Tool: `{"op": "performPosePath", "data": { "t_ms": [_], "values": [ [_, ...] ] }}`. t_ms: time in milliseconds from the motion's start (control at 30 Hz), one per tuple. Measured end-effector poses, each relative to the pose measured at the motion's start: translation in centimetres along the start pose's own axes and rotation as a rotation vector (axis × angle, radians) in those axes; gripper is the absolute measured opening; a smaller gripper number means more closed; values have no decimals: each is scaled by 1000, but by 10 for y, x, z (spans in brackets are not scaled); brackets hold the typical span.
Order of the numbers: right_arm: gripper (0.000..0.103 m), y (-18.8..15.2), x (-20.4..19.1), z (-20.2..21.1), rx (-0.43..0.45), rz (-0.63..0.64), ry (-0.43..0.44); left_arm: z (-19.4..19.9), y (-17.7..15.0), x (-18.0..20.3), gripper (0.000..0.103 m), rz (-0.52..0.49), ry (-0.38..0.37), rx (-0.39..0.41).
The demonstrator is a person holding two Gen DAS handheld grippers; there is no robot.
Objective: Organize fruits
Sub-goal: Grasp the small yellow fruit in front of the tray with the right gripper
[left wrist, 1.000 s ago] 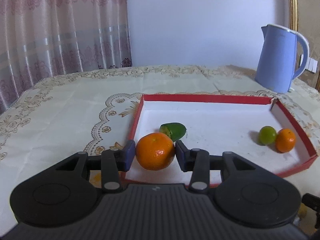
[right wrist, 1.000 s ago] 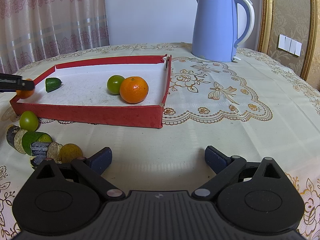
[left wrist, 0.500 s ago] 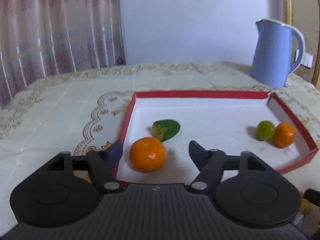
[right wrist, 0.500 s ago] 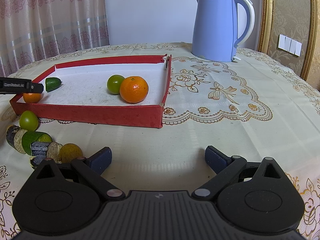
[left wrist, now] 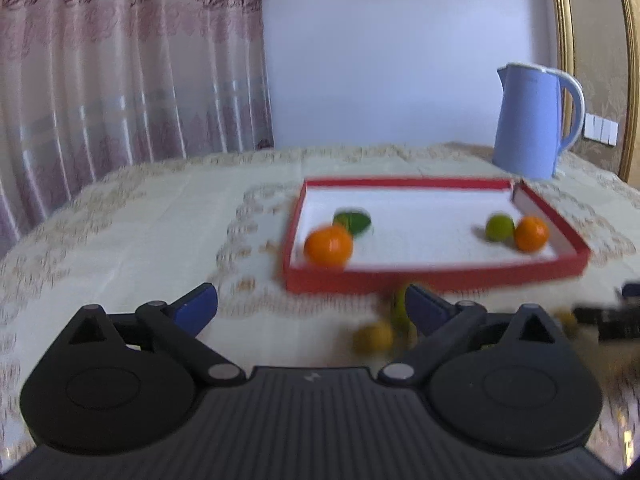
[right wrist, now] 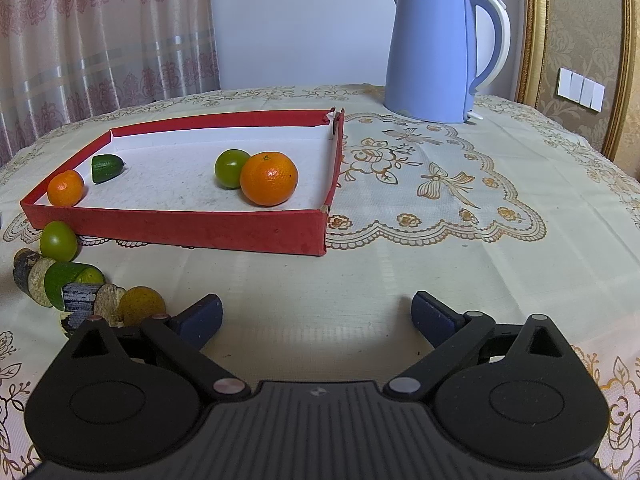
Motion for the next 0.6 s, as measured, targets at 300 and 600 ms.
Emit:
{"op": "performPosePath", "data": {
  "t_ms": [300,600],
  "values": [
    [102,-1,4,10,46,-52,55,-6,-40,-16,100,71,16,-124],
    [101,-5,-32,47,136,114,133,-13,-42,-11,103,29,30,-140]
  ]
}}
Point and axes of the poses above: each gripper's, at about its wrist camera, not at the fingertips, and z roughly against the way its jaws point, x to its right, y to its top, the point moved 9 cm from there along -z, roughly the way its jaws point, and after that the axes turned 2 degrees about z, right-handed, at the moved point
